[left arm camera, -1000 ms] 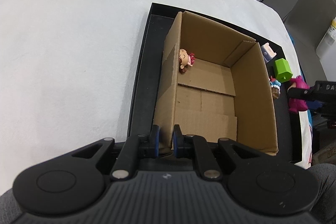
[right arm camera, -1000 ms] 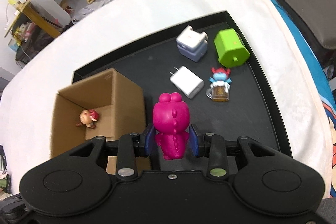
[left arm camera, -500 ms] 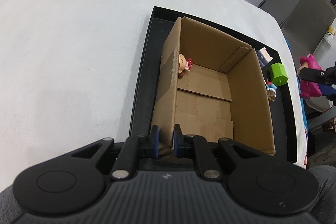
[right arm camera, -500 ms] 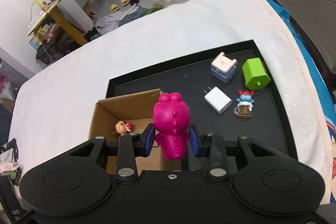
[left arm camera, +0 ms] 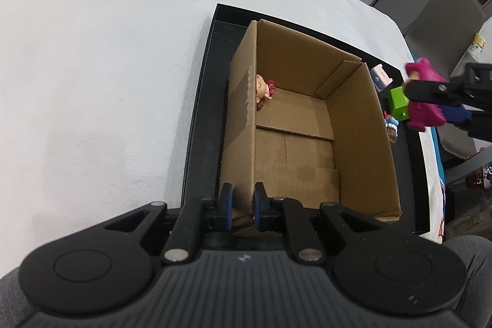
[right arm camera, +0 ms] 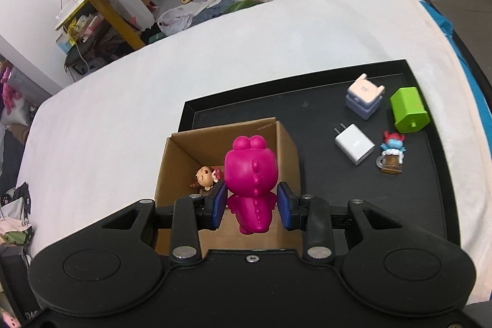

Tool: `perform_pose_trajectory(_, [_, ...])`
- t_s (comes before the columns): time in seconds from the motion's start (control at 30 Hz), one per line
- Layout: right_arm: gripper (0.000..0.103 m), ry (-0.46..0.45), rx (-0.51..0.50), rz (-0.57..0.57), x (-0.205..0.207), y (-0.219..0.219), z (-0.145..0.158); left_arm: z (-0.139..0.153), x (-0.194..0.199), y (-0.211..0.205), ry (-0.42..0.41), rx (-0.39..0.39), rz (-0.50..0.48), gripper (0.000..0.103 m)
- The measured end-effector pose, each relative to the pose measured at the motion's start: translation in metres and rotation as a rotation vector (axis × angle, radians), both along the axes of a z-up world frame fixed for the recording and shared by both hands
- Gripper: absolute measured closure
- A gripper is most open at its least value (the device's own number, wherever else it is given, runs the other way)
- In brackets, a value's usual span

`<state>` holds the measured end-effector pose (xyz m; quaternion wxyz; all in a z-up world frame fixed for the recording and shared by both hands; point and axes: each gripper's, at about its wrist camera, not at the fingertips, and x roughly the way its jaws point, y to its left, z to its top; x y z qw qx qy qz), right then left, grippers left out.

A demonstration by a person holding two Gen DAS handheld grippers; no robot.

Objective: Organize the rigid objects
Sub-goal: 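Carry the pink dinosaur into the cardboard box and open the right gripper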

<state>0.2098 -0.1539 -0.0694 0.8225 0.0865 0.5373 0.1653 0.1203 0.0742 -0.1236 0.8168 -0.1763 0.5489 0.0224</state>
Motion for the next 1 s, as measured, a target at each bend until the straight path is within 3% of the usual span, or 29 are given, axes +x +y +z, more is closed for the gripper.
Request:
perform_pose_trajectory(0.4, [0.068, -0.01, 0.011, 0.044, 0.01, 0.036, -0.002, -0.003, 0.003, 0.004, -0.001, -0.017, -0.005, 0.091])
perform_pose_trajectory(0.47, [0.065, -0.023, 0.03, 0.048, 0.011, 0.04, -0.002, -0.003, 0.002, 0.005, 0.0, -0.017, -0.005, 0.091])
perform_pose_trajectory(0.53, [0.041, -0.025, 0.033, 0.035, 0.012, 0.04, -0.003, -0.004, 0.002, 0.005, -0.001, -0.012, -0.005, 0.091])
perform_pose_trajectory(0.67, [0.039, -0.018, 0.024, 0.028, 0.009, 0.035, -0.004, -0.003, 0.003, 0.004, -0.001, -0.008, -0.002, 0.091])
perform_pose_trajectory(0.8, [0.03, -0.027, -0.006, 0.005, 0.006, 0.026, -0.002, -0.004, 0.004, 0.002, 0.0, -0.004, -0.002, 0.091])
perform_pose_trajectory(1.0, [0.029, -0.031, -0.033, -0.014, 0.001, 0.009, -0.001, -0.004, 0.004, 0.001, 0.001, -0.001, 0.001, 0.091])
